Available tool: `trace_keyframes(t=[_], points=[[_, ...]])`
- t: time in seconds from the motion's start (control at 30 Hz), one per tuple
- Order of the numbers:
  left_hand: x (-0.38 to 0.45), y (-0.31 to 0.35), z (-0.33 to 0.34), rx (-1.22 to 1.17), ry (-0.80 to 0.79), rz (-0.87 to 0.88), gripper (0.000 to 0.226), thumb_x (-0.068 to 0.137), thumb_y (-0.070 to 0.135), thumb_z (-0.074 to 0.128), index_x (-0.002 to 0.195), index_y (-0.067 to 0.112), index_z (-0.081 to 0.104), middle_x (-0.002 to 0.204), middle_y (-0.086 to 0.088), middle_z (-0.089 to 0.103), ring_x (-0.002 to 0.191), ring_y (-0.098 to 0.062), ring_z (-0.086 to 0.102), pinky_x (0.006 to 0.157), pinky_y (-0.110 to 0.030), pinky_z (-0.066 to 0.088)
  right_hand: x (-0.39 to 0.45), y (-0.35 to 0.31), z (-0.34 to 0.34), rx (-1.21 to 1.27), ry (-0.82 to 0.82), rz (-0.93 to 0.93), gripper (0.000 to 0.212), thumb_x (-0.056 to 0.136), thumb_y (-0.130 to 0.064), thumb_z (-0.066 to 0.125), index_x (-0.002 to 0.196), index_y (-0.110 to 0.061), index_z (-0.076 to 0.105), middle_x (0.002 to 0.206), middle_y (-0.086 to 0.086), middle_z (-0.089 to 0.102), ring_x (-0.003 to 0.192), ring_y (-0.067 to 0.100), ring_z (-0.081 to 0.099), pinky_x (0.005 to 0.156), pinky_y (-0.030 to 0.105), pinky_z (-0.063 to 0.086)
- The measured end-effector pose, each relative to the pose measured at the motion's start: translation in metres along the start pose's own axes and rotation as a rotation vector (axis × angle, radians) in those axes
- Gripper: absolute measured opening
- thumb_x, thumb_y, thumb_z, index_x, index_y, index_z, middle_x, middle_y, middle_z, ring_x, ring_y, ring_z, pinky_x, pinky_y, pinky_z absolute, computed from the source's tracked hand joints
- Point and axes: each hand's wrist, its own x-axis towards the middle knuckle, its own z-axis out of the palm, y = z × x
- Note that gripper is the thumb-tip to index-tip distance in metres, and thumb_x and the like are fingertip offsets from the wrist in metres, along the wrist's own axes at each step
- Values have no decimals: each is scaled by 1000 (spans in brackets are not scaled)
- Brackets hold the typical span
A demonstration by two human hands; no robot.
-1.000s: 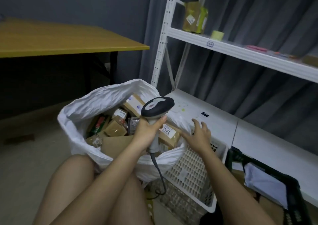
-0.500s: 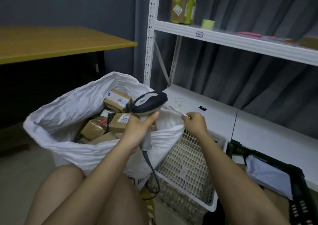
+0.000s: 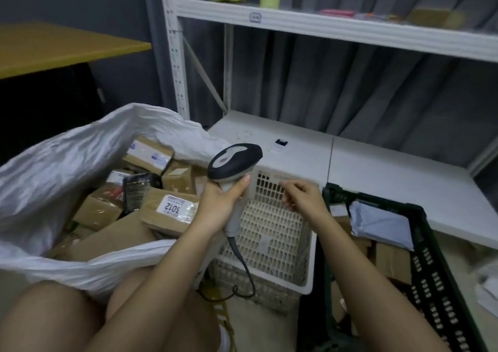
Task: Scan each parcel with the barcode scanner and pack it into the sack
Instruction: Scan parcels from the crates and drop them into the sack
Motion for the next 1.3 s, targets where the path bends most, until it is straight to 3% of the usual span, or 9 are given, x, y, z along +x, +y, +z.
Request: trace_keyframes(t=[0.17,0.43,0.57,0.67,0.8,0.87,1.0,1.17,1.3], points=[[-8,-34,57,37,-132,-39,28,86,22,69,113,20,60,100,-1,69,84,-6,65,73,-17,54,-13,79,-69,-38,140,152,14,98,-12,56,89,-8,67,68,11,61,58,19,51,47,19,44],[-22,-114,135,75,-320,-208,40,87,14,68,124,8,57,106,-9,66,81,-8,62,66,-14,53,-43,198,-159,-49,362,399,16,95,-7,59,81,-1,64,74,16,58,74,35,60,71,33,52],[-28,-147,156,108,-382,-258,25,88,12,67,112,18,60,90,5,67,67,4,62,65,-18,51,-58,244,-182,-255,367,454,28,93,3,54,65,-1,58,65,10,54,63,21,49,53,20,39],[-30,-168,164,127,-400,-306,38,87,12,67,124,11,57,93,2,66,69,4,63,61,-12,51,-57,264,-186,-348,278,515,12,90,3,60,82,5,69,87,16,66,78,21,55,60,13,42],[-32,-188,166,166,-417,-379,46,85,15,70,129,12,56,102,-3,66,78,-4,63,65,-13,52,-57,290,-195,-715,184,554,54,93,-57,49,118,-12,66,122,9,64,104,24,62,84,25,51],[-33,-198,163,177,-415,-405,45,85,15,70,127,11,57,98,-3,68,76,-5,63,65,-14,53,-50,305,-197,-848,34,558,57,90,-45,61,138,-14,51,141,13,50,115,22,57,88,25,49],[-33,-210,156,162,-396,-453,34,84,13,70,116,19,60,86,10,68,67,4,64,59,-14,51,-31,327,-200,-1312,-412,571,107,77,-45,75,154,-24,3,160,13,6,145,39,11,116,49,18],[-33,-222,151,167,-359,-472,34,84,10,69,116,13,59,84,8,67,68,4,64,60,-13,51,-31,341,-191,-1601,-536,606,104,80,-41,71,154,-25,0,155,16,11,142,45,12,112,66,8],[-34,-224,147,168,-342,-490,33,83,13,70,115,15,61,88,8,68,75,-2,64,70,-15,55,-18,333,-197,-1509,-547,635,107,77,-43,75,153,-29,1,154,17,14,139,48,18,111,69,14]])
